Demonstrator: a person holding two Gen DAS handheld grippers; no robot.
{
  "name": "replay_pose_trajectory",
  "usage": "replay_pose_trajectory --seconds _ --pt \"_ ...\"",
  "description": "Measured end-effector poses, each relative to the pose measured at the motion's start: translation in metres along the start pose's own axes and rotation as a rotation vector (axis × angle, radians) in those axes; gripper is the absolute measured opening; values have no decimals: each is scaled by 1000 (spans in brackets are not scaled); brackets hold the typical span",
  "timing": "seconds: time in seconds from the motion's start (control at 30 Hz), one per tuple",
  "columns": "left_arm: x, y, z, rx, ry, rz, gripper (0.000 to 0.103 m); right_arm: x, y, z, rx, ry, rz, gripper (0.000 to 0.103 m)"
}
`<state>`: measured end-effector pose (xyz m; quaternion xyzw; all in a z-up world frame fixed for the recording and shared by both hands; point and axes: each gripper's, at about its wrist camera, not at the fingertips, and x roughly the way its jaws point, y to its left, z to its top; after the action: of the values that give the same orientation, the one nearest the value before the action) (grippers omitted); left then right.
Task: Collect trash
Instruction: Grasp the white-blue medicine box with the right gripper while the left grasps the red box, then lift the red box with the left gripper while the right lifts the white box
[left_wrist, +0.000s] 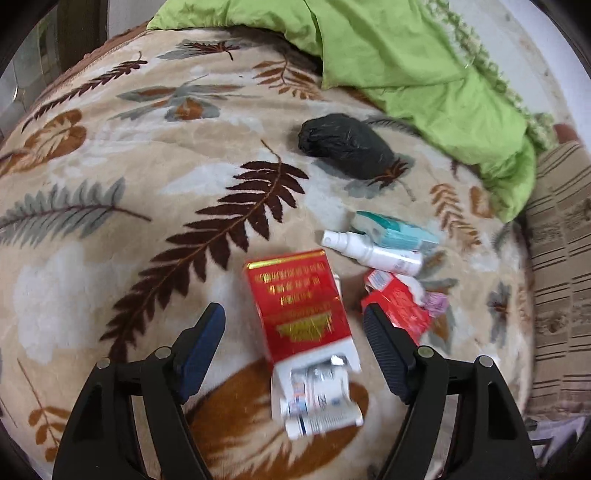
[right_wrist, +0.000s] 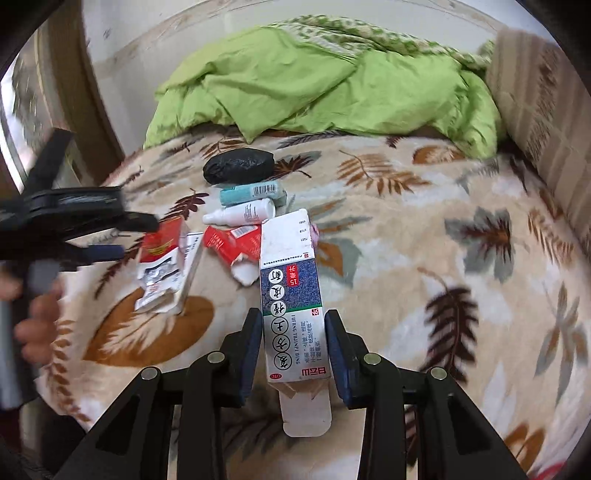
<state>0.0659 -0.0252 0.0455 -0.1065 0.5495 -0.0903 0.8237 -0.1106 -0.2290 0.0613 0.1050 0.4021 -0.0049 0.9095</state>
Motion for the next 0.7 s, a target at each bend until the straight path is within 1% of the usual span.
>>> replay_pose_trajectory --seconds 0.07,0.13,0.2,0.23,0.27,0.4,0.5,0.6,0.7 --pt "8 -4 1 18 5 29 76 -4 -1 -6 36 2 20 37" --pt "12 -6 0 50 -9 66 76 -7 -2 -10 55 -5 30 37" --pt "12 -5 -3 77 -40 77 68 -7 -2 -12 68 -3 36 37" --pt "11 -2 -3 82 -50 65 60 -7 -3 -14 74 -3 38 37" --pt "9 0 -4 83 -56 45 55 -7 -3 -15 77 0 42 37" --pt "-1 9 -11 87 -80 11 53 -5 -3 -20 90 13 56 37" --pt "-12 22 -23 76 -88 -14 53 -10 1 -24 75 -2 50 37" --pt "-27 39 -43 67 -92 -29 53 -14 5 -27 57 -12 48 37" --pt "-38 50 -67 61 -72 -42 53 -17 10 -30 37 -14 37 37"
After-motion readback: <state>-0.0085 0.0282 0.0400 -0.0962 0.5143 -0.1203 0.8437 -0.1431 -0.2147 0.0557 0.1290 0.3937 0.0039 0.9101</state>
